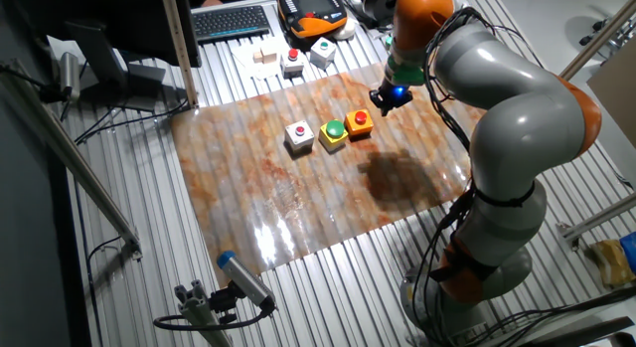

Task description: Press three buttons from left to right in sequence

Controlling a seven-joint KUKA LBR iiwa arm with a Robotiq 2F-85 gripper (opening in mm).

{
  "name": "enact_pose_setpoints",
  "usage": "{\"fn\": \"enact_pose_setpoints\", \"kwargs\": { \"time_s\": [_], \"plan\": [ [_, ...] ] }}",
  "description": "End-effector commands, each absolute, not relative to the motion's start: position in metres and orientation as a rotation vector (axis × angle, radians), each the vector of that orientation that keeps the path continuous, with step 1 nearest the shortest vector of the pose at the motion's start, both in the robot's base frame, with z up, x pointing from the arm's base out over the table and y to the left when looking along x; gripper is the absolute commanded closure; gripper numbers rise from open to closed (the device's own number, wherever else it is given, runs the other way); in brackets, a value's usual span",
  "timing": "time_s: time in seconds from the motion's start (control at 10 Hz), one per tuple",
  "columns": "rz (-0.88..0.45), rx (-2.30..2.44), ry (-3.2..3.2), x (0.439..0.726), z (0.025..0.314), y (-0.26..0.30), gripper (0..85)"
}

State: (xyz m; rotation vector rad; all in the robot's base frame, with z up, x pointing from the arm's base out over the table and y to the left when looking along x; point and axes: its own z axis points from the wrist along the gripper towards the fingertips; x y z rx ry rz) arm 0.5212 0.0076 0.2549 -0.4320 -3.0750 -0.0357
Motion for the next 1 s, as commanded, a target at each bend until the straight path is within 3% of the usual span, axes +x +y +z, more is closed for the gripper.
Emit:
{"fn": "enact_pose_setpoints", "kwargs": {
  "time_s": [0.0, 0.3, 0.9],
  "plan": [
    [-0.075, -0.463, -3.067, 0.525, 0.259, 0.007, 85.0],
    [-0.069, -0.427, -3.073, 0.545, 0.259, -0.003, 85.0],
    [-0.034, -0.410, -3.093, 0.543, 0.261, 0.000, 85.0]
  ]
}}
